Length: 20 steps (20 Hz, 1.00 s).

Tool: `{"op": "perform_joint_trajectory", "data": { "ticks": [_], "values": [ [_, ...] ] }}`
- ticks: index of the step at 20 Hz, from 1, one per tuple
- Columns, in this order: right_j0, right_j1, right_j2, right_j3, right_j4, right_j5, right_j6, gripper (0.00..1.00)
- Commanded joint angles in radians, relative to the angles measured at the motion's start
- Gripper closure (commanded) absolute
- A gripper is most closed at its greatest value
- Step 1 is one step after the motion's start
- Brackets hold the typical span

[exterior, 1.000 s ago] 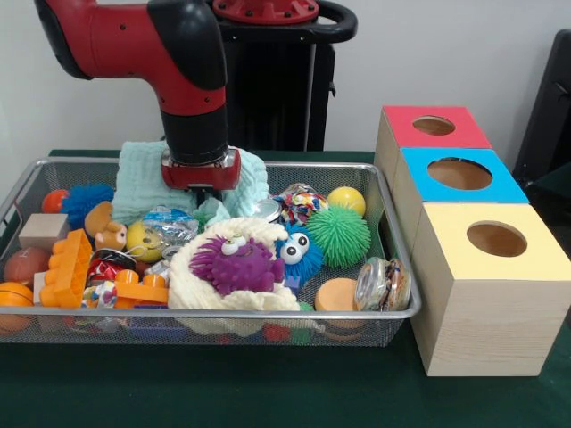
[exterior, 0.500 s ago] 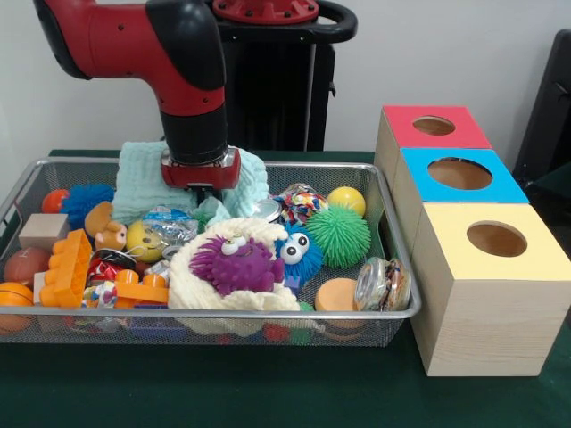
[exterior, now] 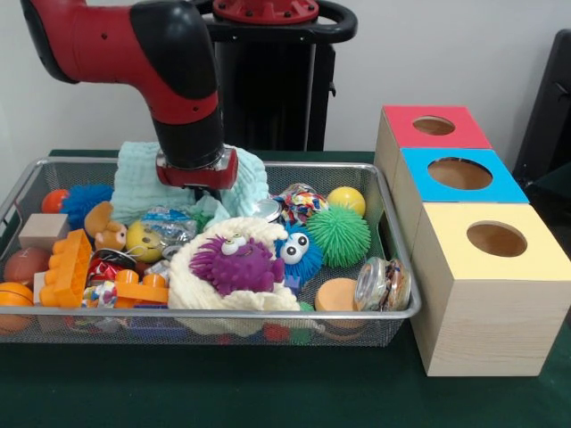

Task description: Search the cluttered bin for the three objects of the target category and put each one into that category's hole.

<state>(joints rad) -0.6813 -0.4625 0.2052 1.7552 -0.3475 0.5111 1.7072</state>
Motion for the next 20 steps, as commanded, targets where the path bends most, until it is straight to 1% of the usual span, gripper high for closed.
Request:
{"op": "perform_joint_trajectory", "data": {
  "ticks": [1, 7, 11, 13, 16, 20],
  "values": [
    [0.045, 0.103, 0.043, -0.241, 0.047, 0.269, -0.020, 1.00],
    [0.076, 0.115, 0.044, -0.349, 0.077, 0.383, 0.022, 1.00],
    [0.094, 0.133, 0.045, -0.428, 0.092, 0.470, 0.033, 1.00],
    [0.096, 0.143, 0.049, -0.452, 0.097, 0.496, 0.033, 1.00],
    [0.096, 0.156, 0.055, -0.475, 0.098, 0.514, 0.030, 1.00],
    [0.085, 0.154, 0.062, -0.454, 0.102, 0.498, 0.025, 1.00]
  ]
}}
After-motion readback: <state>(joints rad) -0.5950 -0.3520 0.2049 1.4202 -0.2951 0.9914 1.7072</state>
